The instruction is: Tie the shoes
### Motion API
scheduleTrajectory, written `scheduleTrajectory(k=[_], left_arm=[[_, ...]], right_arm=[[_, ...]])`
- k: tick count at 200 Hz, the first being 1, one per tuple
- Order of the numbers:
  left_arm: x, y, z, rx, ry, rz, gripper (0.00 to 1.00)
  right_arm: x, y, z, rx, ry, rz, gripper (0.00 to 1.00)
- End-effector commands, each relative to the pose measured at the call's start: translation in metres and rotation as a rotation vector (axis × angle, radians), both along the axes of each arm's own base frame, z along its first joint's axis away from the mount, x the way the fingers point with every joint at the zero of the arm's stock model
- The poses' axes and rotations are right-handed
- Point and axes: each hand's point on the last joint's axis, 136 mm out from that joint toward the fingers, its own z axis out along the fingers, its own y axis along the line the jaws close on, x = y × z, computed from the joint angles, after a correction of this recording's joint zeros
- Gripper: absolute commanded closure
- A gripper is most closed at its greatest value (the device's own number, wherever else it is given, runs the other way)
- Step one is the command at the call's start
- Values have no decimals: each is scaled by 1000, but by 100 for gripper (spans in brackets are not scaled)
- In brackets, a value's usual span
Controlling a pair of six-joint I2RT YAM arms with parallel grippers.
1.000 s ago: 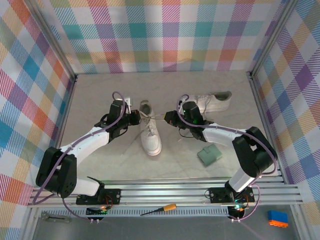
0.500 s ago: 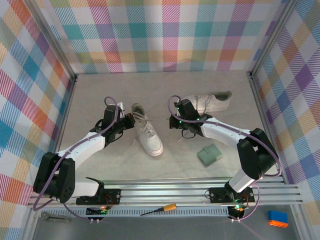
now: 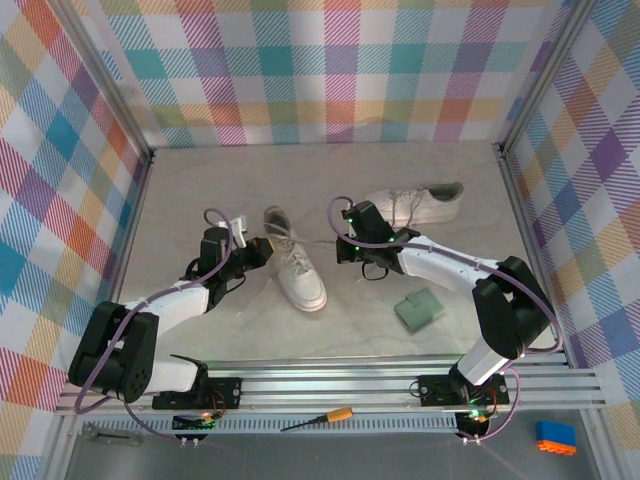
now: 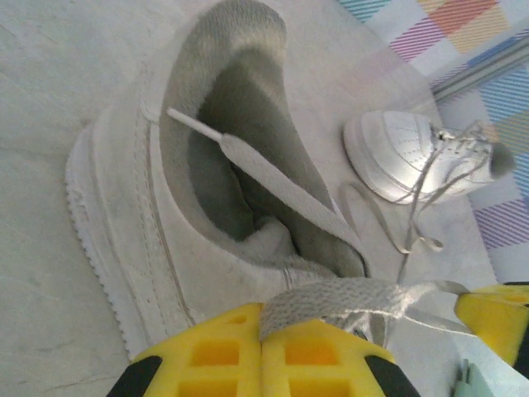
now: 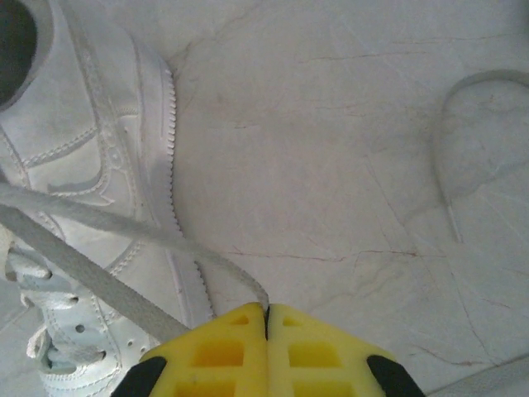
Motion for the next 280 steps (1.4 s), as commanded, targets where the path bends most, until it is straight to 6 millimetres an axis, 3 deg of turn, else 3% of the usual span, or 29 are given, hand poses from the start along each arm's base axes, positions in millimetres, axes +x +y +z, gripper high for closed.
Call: scheduleTrajectory(k=[1,15,44,80,156,211,280], left_arm=[[7,-13,33,-124,-137,-63,100],[8,-22,30,-177,-135,-101,100],[15,-21,-9,-225,-19,-51,100],[20,-22,-36,-254,31,-21,100],[49,-75,-9,-287,-15,-231,100],[26,-27,-16,-59,-25,-61,100],[9,17,-15,85,-35,112,100]], right_arm=[[-5,2,-3,-54,0,58,100],[-13,15,0,-14,4,121,100],[-26,31,1,22,24,188,100],[-34,45,0,77,41,208,100],[-31,38,1,76,19,148,100],[-17,8,0,-82,-37,50,100],[-23,8,-4,-238,-101,203,100]])
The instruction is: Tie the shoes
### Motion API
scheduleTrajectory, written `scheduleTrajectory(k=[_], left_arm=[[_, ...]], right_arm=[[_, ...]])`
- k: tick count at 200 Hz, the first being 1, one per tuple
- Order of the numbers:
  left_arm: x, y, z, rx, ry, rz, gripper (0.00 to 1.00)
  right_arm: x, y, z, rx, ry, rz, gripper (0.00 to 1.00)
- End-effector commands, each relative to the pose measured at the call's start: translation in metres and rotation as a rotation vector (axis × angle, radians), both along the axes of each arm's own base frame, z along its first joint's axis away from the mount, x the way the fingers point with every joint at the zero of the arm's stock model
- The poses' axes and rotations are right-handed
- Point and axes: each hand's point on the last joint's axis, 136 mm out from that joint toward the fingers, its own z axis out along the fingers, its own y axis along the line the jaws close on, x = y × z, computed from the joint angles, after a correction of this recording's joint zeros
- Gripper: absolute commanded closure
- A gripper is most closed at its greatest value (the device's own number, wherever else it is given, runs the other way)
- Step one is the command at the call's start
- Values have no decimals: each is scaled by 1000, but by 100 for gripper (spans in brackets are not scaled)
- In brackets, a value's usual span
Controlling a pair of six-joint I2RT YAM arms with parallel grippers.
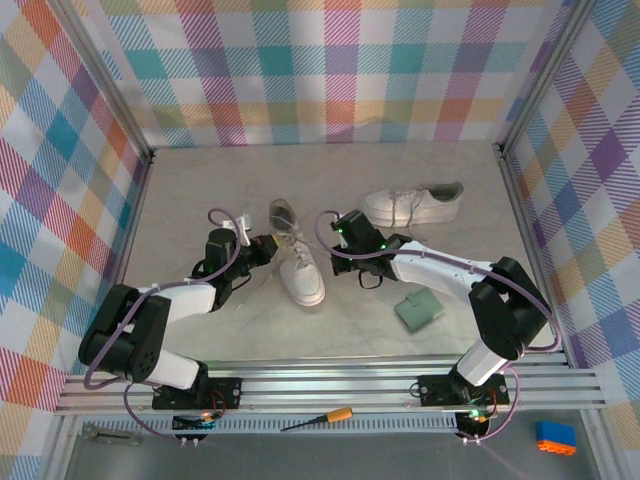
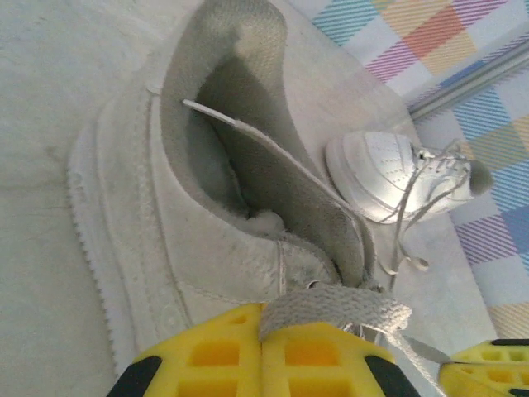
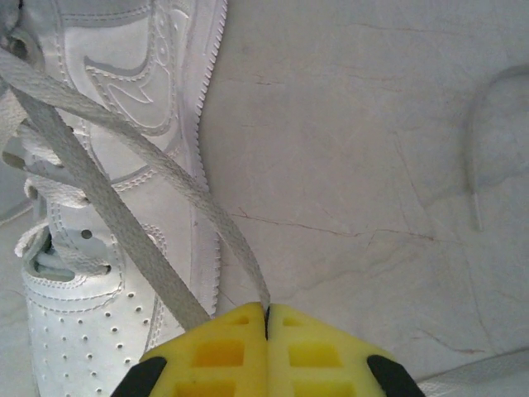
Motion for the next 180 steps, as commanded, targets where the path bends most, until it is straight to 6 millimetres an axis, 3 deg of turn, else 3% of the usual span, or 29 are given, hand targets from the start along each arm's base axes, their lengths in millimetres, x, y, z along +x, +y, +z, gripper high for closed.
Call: scheduleTrajectory(k=[1,45,95,180], left_arm=[[-5,23,-13,96,24,87,100],[1,37,-14,-13,40,120,100],[8,55,-35,-171,81,148,100],[1,77,-49,-75,142,219,100]], right_arm=[[-1,-5,5,-113,-55,65,100],[6,-10,-1,-285,-123,89,100],[13,-25,-12,-456,-132,57,100],[11,-38,-33,-540,-78,25,100]])
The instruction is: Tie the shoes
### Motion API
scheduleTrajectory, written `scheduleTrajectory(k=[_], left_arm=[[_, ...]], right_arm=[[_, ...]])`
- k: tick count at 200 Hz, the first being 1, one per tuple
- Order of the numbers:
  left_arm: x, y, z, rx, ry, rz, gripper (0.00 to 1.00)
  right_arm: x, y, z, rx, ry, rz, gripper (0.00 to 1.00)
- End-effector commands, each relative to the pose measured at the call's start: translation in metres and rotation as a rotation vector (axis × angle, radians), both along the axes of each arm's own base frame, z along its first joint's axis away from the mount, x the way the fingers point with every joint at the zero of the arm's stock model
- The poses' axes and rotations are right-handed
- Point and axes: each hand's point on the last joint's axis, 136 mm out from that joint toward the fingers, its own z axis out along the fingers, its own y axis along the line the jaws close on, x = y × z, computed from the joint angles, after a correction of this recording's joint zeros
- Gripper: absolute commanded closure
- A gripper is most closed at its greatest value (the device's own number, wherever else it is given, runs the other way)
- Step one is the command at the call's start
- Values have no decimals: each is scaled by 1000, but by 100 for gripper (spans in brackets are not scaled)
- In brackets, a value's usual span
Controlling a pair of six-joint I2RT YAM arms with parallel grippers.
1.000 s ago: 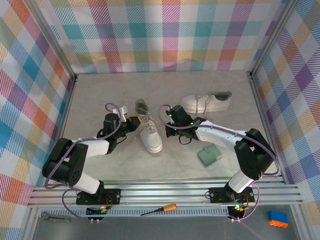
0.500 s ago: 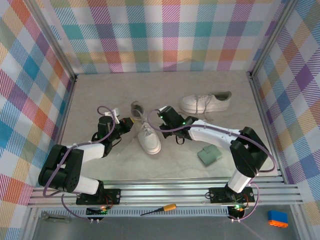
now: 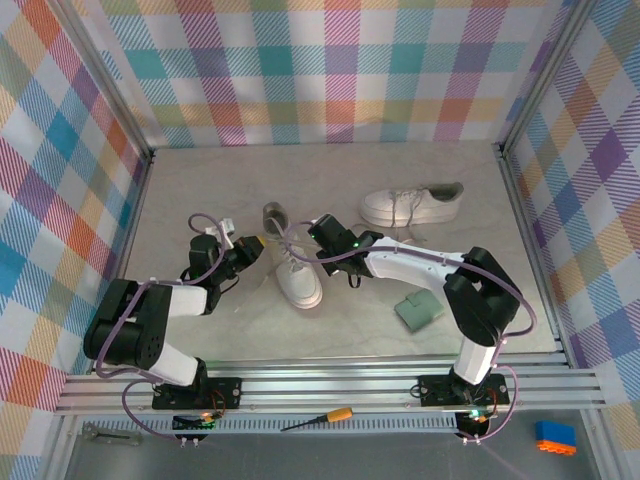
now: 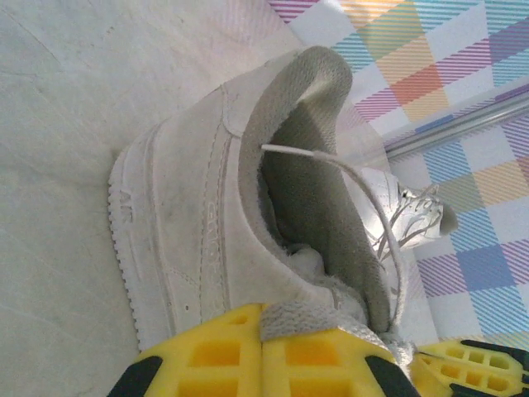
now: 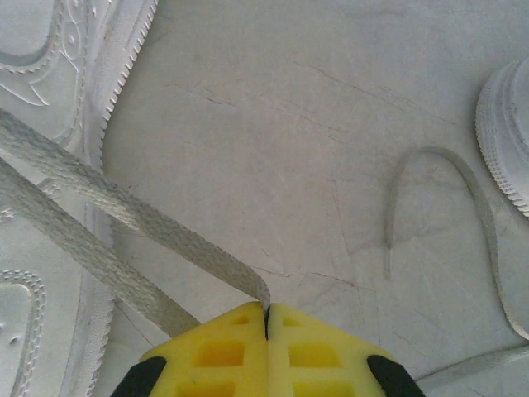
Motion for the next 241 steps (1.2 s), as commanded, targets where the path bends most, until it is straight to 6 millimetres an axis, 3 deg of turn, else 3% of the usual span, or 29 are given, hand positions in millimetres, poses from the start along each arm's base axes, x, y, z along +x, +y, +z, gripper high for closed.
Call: scheduleTrajectory(k=[1,17,33,43,56,72,88,102,120,135,157,186,241], left_arm=[[-4,41,-37,92,117,153,100],[-3,35,-34,83,94,120,100],[-3,21,-20,74,41,59,100],[-7,12,-11,89,12,32,79],[-15,5,0,138,-12,15,55],[-25,12,14,211,-36,67,40],[-35,35,28,276,-36,189,25],[-38,53,44,331,-14,276,19],[-34,68,59,390,79,349,18],[-24,65,57,429,187,332,26],[-6,40,48,458,309,221,37],[14,10,44,512,340,134,36],[42,-23,7,625,458,74,36]], right_arm=[[-11,-39,-25,-183,72,-54,100],[-13,-36,-26,-170,87,-43,100],[-22,-17,-22,-81,122,23,100],[-28,-3,-15,-8,143,69,100],[-38,16,-2,103,168,128,77],[-46,26,18,209,156,175,51],[-45,19,39,269,78,155,34],[-38,3,60,319,-17,68,25],[-33,-17,78,417,-76,-42,23],[-32,-25,83,476,-77,-84,23],[-32,-27,77,461,-66,-92,24],[-35,-34,69,440,-56,-107,24],[-42,-50,66,430,-62,-129,24]])
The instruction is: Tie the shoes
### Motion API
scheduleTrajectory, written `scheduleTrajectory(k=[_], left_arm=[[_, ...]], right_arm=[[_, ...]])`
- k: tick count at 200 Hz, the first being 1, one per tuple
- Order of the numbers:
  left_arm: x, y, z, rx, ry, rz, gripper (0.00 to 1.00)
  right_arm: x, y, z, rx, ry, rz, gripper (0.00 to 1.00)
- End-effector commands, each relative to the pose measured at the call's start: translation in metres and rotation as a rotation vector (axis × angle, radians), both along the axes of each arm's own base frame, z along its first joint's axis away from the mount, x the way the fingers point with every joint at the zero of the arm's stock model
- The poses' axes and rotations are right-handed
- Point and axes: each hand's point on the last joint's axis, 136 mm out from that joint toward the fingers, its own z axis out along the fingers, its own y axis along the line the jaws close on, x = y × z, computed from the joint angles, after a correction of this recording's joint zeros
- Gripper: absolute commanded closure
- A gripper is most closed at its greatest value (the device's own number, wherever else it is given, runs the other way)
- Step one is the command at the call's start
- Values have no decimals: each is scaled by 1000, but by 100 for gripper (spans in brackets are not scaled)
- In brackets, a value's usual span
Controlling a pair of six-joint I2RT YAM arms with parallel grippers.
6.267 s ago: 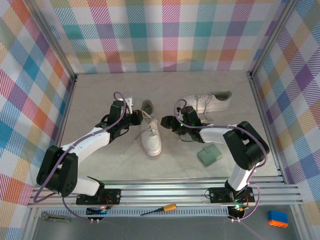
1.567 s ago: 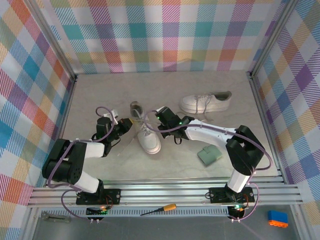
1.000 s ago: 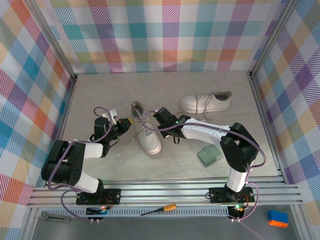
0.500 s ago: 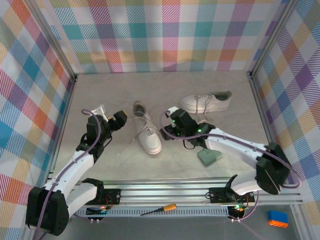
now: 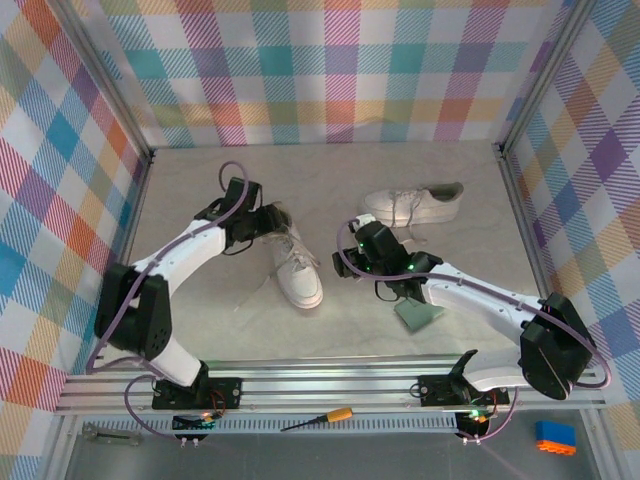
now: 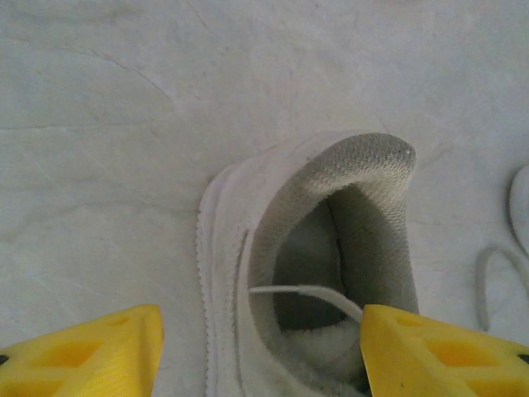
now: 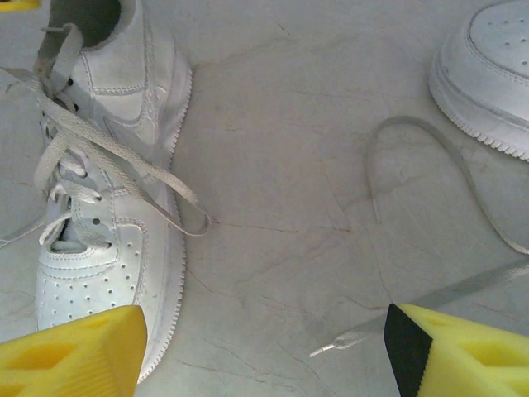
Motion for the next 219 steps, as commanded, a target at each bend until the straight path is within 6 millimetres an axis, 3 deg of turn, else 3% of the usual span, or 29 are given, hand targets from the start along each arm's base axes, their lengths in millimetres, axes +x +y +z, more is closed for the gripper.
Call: scheduleTrajectory(k=[1,22,50,68,99,120,145,178,219], left_arm=[[2,-3,-15,84,74,-6,36],[14,0,-29,134,113,26,42],[34,-8,-33,162,124,-1,83],[52,-12,-25,195,93,-35,100],[99,-15,4,275,-20,-80,100],[134,-29,20,275,-115,-171,100],[173,-40,24,352,-168,-297,100],[222,-42,23,435,-239,-342,100],[261,-21,15,498,-309,-260,99]], right_arm=[[0,-10,10,25,-23,-36,24],[-3,-13,13,40,-26,-38,24],[-7,-18,16,61,-26,-51,24],[-10,-20,19,77,-30,-55,25],[-14,-27,17,60,-23,-64,25],[-18,-33,13,36,-9,-68,25],[-21,-40,9,8,12,-90,25],[-24,-55,5,-26,45,-160,25],[-23,-82,7,-55,74,-326,20]])
